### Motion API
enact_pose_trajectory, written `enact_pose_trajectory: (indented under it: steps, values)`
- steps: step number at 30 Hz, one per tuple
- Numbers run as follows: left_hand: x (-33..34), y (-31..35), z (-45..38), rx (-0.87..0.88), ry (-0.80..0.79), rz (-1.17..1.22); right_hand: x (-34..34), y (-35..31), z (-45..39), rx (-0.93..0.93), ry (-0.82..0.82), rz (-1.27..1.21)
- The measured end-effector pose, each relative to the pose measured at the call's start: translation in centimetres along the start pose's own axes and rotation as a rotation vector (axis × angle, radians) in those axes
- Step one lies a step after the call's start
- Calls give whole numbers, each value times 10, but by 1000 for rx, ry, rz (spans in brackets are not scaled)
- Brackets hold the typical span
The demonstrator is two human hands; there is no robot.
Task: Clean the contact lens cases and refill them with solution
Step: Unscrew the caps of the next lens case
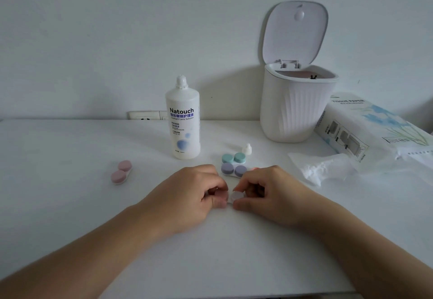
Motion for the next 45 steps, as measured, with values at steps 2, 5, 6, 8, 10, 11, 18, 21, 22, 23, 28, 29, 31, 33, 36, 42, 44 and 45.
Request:
enact_pose_trajectory:
  steps: [2,5,6,8,10,11,18,21,22,23,28,29,31,33,36,42,44,45]
  values:
    - [2,1,1,-2,17,-8,0,0,0,-12,-4,4]
    - [4,3,2,-2,28,-33,-1,-2,1,-29,-1,7]
    - [4,3,2,-6,37,-37,-1,-2,0,-33,0,6]
    - [4,2,4,-19,63,-35,-1,-3,0,-34,0,-1]
    - [5,0,6,-28,92,-37,-1,-3,0,-35,4,-9]
    - [5,0,7,-28,100,-41,-1,-3,0,-34,6,-19]
    - [4,4,10,25,120,-32,-1,-1,3,-44,3,-4]
    - [2,7,13,62,163,50,-2,-2,3,-58,7,-5]
    - [2,7,14,70,168,64,-2,-2,3,-58,6,-4]
    - [3,7,14,78,163,70,-2,-2,3,-56,1,-2]
    - [3,6,10,51,144,36,-2,-3,3,-51,-3,-8]
    - [3,5,10,33,147,28,-2,-3,3,-53,-3,-10]
    - [3,3,10,16,142,48,-3,-3,3,-50,-4,-6]
    - [2,2,11,16,131,110,-3,-3,3,-48,-8,2]
    - [2,3,12,72,125,152,-3,-2,2,-53,-11,9]
    - [-1,2,9,32,131,102,-3,-3,3,-56,-6,-5]
    - [0,2,9,33,120,112,-3,-3,3,-51,-8,-6]
    - [0,2,9,39,118,127,-4,-3,3,-49,-9,1]
Point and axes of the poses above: each hand's wrist, its own z-axis away from the middle knuckle, its own x-axis out of the palm, y = z × x, the point moved 3 cm from there along -z, towards the middle knuckle, and after that the axes turned 11 degrees about z, right-handed, at the moved point
